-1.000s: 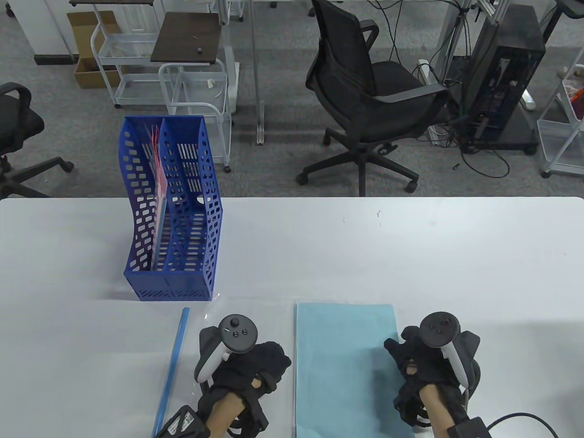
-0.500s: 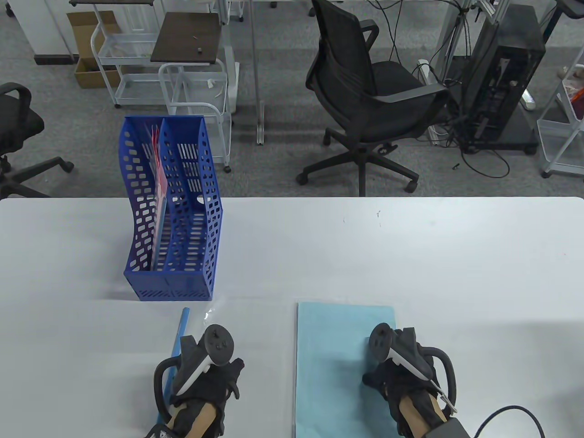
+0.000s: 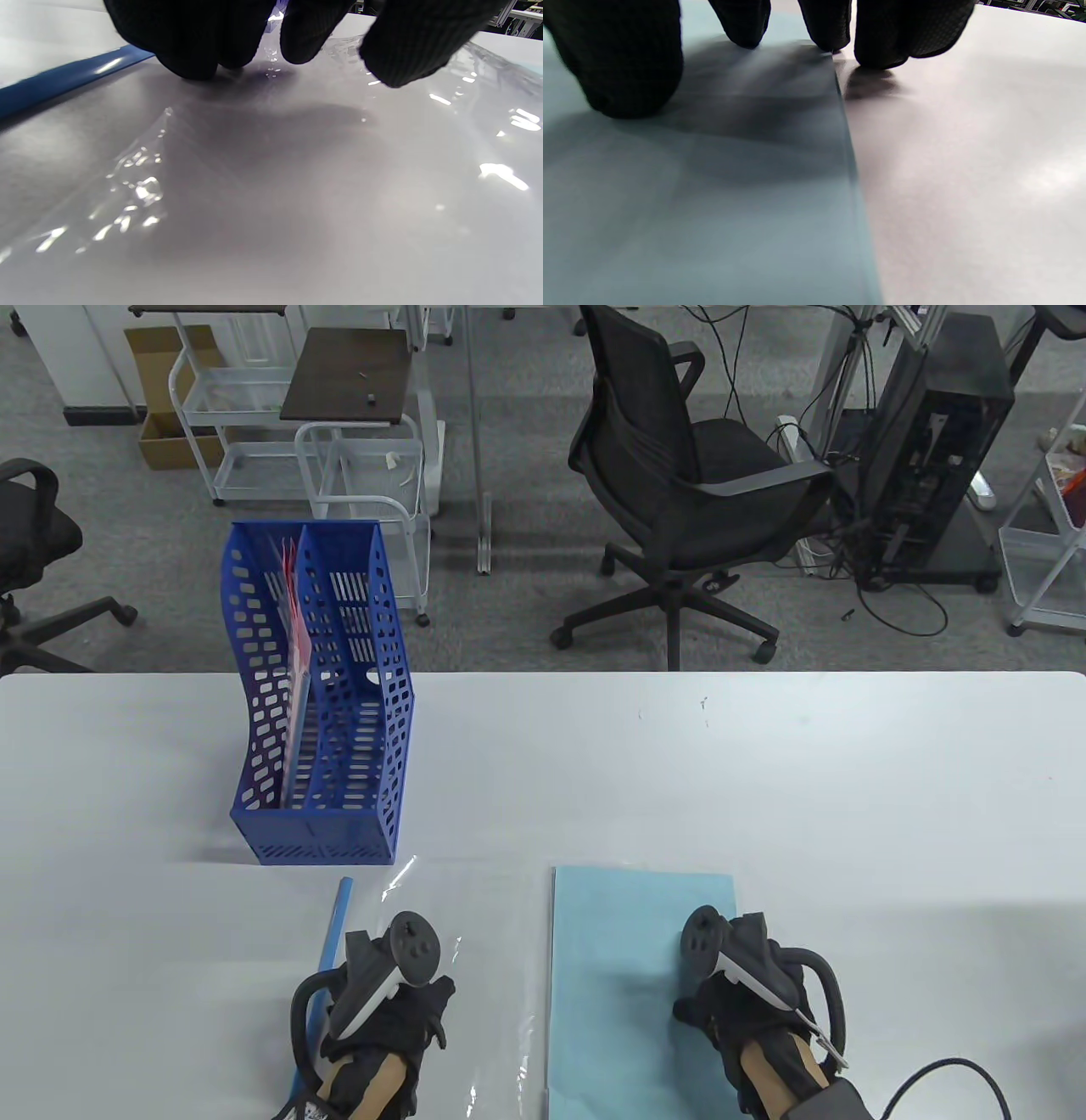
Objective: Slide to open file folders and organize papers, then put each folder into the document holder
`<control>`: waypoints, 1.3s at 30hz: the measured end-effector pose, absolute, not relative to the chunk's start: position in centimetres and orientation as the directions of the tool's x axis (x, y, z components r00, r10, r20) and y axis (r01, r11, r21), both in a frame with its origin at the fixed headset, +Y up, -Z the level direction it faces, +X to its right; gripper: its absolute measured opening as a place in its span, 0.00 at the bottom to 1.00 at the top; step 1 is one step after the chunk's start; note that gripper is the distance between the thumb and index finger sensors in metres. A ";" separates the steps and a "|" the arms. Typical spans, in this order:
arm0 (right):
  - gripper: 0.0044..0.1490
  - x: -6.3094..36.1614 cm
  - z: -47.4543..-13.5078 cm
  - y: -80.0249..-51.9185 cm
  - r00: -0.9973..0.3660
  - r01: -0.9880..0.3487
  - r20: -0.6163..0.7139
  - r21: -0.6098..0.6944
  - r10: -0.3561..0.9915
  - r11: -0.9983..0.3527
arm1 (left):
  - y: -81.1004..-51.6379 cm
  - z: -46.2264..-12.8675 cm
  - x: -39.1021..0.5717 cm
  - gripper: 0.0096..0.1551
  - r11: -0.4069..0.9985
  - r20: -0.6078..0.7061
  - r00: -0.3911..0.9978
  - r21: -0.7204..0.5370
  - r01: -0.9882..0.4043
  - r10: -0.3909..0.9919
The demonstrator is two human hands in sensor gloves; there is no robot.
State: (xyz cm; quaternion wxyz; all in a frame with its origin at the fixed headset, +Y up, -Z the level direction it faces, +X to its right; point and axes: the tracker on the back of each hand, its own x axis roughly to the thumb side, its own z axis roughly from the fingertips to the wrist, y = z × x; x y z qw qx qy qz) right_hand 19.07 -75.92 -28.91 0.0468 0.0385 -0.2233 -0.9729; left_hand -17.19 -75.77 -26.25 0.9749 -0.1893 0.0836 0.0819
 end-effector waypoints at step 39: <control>0.56 18.9 -29.0 -76.0 -0.992 0.094 -0.034 0.427 -0.119 -0.899 | -77.5 -28.8 -9.4 0.38 -0.099 -0.147 0.009 -0.709 -0.699 0.989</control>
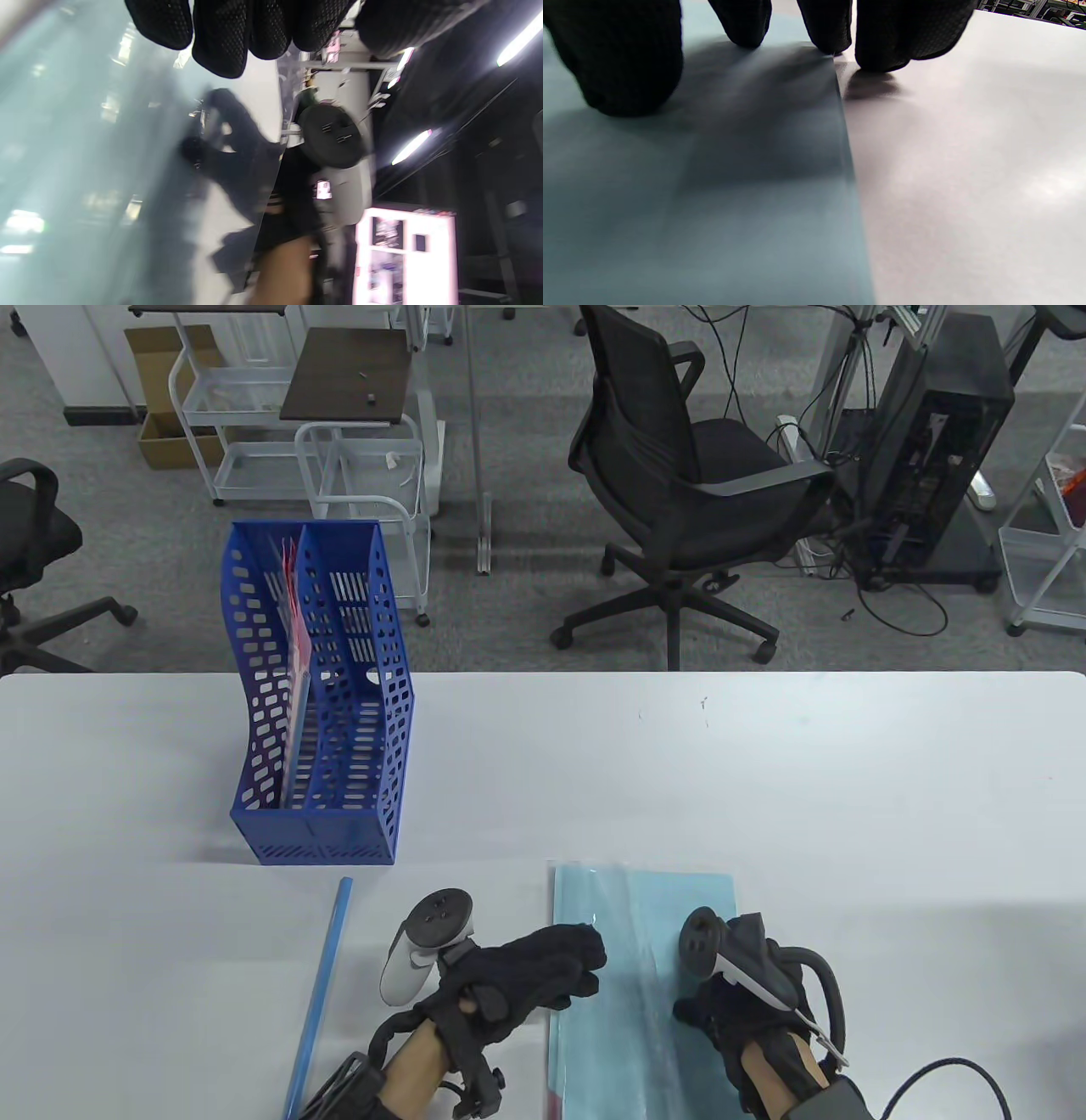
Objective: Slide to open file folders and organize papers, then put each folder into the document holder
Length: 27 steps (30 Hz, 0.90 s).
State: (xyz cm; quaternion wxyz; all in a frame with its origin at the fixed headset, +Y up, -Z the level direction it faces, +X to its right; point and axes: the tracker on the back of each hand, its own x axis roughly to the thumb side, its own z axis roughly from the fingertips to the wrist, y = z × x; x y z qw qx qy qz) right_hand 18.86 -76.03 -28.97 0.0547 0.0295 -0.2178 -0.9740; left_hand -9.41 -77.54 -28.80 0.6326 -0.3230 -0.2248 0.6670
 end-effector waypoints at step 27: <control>0.56 18.8 -29.0 -76.1 -0.992 0.104 -0.027 0.418 -0.127 -0.903 | -77.3 -31.3 -4.8 0.34 0.819 -0.278 0.892 -0.367 -0.441 0.356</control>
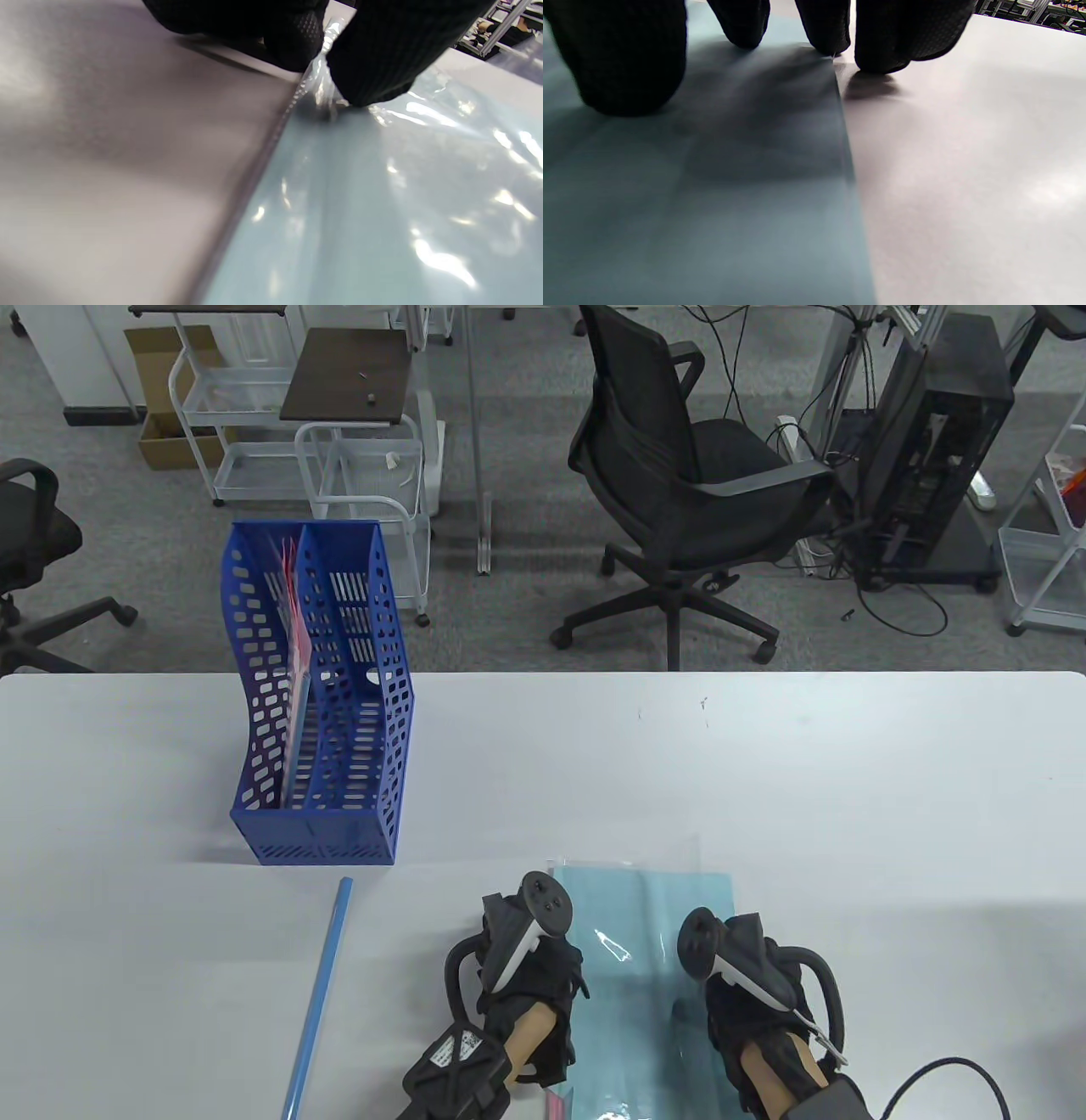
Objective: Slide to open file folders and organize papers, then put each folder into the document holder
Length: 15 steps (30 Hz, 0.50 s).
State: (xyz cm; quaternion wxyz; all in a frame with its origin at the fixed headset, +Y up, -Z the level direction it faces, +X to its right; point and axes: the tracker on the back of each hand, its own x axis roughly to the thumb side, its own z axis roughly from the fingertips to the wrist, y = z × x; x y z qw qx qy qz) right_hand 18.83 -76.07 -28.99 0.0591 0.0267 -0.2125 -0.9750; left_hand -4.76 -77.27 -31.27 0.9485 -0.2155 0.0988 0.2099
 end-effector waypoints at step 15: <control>0.57 19.2 -29.0 -76.0 -0.993 0.092 -0.032 0.390 -0.114 -0.916 | -79.8 -31.7 -8.4 0.26 0.256 -0.458 0.500 -0.495 -0.830 0.735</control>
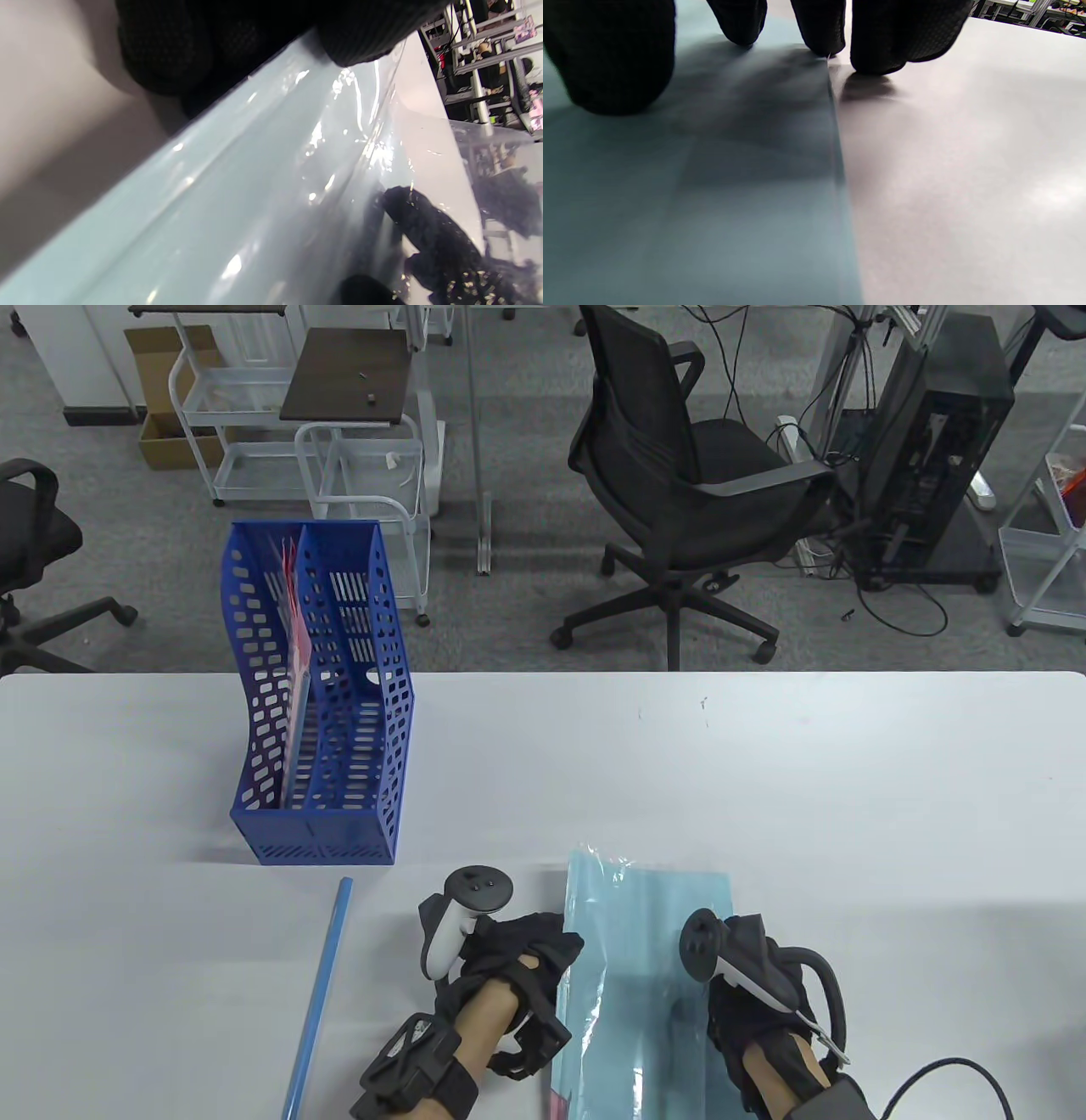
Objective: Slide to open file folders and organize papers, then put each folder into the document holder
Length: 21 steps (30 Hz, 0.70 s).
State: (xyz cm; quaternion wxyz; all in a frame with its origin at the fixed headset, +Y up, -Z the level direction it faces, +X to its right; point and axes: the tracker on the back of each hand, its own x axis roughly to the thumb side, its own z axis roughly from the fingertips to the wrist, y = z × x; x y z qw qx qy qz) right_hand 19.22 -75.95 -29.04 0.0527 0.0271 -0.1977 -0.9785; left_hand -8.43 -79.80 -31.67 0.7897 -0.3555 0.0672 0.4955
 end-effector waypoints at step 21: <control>0.67 22.1 -30.4 -76.5 -0.443 -0.854 -0.206 0.392 0.873 -0.341 | -75.2 -28.7 -16.1 0.23 -0.067 -0.096 -0.019 -0.522 -0.850 0.995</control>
